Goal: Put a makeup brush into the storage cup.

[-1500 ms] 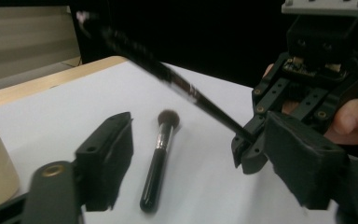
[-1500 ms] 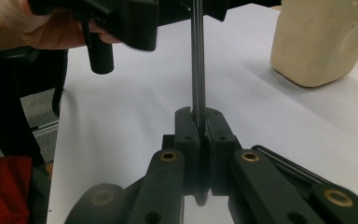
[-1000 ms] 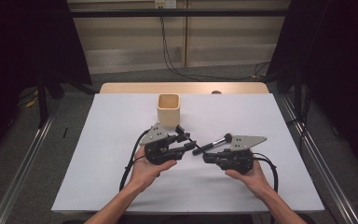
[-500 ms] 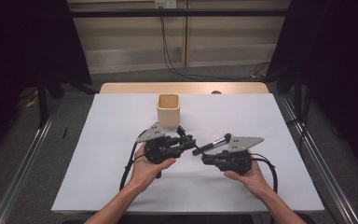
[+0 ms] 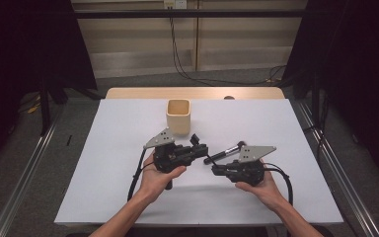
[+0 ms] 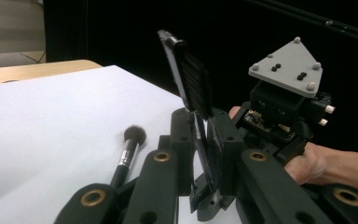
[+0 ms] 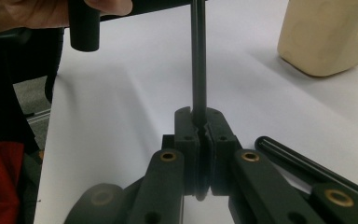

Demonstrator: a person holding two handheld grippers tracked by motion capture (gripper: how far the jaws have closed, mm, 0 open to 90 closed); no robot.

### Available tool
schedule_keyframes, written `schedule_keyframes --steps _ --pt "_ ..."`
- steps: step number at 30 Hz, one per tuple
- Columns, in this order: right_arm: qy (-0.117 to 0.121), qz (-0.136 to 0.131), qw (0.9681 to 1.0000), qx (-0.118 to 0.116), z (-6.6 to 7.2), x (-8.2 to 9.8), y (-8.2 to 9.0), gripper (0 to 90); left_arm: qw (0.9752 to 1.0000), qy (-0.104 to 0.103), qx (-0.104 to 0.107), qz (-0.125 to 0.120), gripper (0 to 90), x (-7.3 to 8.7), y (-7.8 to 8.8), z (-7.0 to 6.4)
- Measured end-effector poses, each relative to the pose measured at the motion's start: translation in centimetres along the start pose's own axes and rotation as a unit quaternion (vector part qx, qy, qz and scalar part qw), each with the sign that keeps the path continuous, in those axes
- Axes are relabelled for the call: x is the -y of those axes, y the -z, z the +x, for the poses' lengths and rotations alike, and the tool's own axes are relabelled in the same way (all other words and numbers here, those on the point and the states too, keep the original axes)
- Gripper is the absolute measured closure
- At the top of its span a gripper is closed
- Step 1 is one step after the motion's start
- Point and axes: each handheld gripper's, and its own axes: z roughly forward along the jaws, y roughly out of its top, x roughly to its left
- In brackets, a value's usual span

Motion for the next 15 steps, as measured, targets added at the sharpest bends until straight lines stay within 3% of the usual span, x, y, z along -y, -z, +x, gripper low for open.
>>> schedule_keyframes --steps 7,15 --pt "-0.005 -0.002 1.0 0.004 0.04 0.04 -0.08 84.8 0.9999 -0.001 0.013 0.003 85.0 -0.25 -0.06 -0.42" --pt "-0.01 -0.01 0.9999 0.01 0.06 -0.06 0.07 79.0 0.9999 -0.007 0.009 0.001 85.8 -0.47 -0.11 -0.81"
